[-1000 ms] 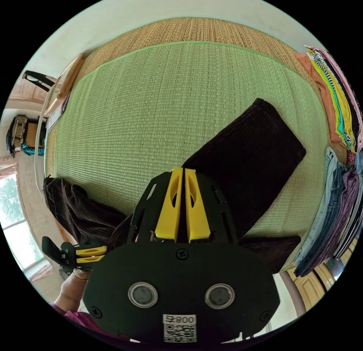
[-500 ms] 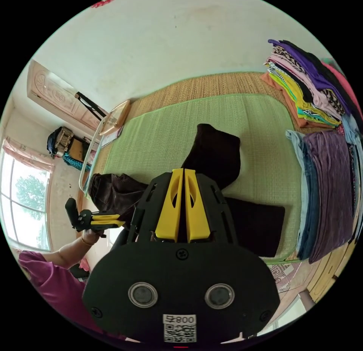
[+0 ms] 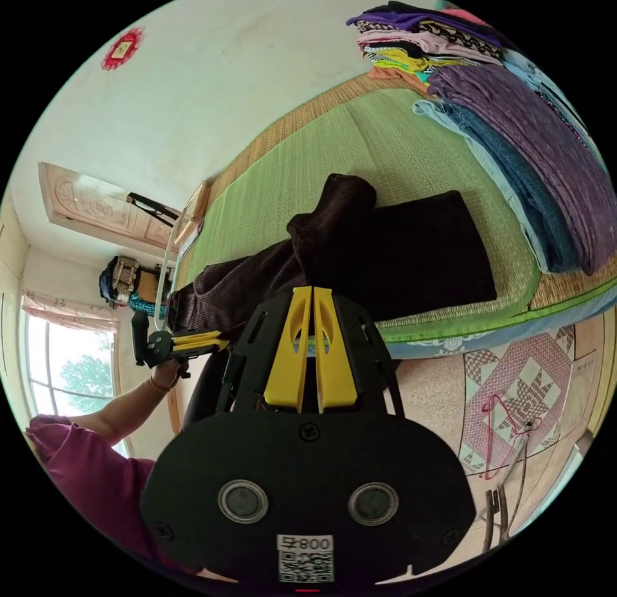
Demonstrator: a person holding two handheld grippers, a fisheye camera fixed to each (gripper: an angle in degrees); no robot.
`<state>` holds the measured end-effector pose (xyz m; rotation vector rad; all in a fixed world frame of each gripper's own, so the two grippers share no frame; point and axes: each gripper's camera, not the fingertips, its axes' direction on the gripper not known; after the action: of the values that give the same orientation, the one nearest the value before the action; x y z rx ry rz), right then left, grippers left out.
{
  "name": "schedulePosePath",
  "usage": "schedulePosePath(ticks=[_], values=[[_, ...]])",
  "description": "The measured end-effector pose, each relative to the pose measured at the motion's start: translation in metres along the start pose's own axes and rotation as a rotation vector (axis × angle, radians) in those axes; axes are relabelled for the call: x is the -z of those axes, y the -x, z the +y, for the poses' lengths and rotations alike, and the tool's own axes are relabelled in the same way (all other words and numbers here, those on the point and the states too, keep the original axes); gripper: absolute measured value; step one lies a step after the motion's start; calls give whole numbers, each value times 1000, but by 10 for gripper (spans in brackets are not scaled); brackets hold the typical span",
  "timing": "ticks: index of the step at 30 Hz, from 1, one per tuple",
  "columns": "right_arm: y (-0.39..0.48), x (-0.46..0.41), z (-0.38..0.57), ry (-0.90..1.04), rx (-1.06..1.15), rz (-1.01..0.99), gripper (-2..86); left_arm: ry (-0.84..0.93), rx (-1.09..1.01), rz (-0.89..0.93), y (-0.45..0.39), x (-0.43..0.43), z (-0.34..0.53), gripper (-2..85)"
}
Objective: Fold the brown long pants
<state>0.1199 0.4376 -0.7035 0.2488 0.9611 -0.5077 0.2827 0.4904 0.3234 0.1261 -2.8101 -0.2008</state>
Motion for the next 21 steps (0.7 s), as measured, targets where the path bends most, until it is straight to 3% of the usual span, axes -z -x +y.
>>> schedulePosePath(ticks=[12,21], values=[[-64,-9,51,44,-33,11,1,62,82,42,9,43,-24,40],[-86,2,77,18,-27,-24,1,-14,165,130,32,99,-14,61]])
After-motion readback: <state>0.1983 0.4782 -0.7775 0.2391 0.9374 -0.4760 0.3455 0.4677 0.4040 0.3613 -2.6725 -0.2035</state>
